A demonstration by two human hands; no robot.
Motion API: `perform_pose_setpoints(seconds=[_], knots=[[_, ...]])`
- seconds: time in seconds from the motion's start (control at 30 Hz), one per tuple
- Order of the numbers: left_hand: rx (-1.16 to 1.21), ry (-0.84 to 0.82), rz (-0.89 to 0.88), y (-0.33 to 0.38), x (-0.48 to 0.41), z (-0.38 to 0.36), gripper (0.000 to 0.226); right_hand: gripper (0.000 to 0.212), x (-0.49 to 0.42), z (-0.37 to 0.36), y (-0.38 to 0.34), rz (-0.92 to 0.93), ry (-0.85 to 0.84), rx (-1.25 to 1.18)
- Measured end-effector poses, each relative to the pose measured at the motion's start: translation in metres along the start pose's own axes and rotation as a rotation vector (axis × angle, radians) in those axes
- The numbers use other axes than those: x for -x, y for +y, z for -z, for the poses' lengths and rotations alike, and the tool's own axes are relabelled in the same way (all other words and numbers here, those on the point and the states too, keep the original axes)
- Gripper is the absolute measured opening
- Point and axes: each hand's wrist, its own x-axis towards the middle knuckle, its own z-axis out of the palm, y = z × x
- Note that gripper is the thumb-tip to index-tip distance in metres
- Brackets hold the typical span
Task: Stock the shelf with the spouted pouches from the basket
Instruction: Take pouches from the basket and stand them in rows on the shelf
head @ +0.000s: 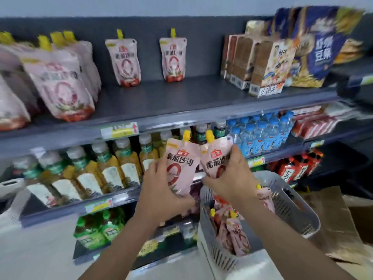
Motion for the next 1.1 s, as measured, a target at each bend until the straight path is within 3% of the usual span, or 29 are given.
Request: perform_pose_setpoints(seconds=[0.13,0.33,0.8,1.1], knots=[[0.034,0.166,-0.029,-0.003,-0.007,0.062,0.105,0.11,-0.011,0.025,-0.079,0.092,0.125,-0.208],[0.066,0.336,-0.016,0.008,-0.057,0.12,0.109,0.085,-0.06,0.051,-0.151,0.079,0.137,-0.532],[-0.084,0.554,0.08,-0.023,-0.282,0.12,0.126,0.076,-0.201,0.032,-0.189,0.175,0.184,-0.607],[-0.205,0.604,0.223,-0.08,-0.367,0.096,0.127,0.081,-0.264,-0.006,-0.185,0.175,0.037,-0.542]])
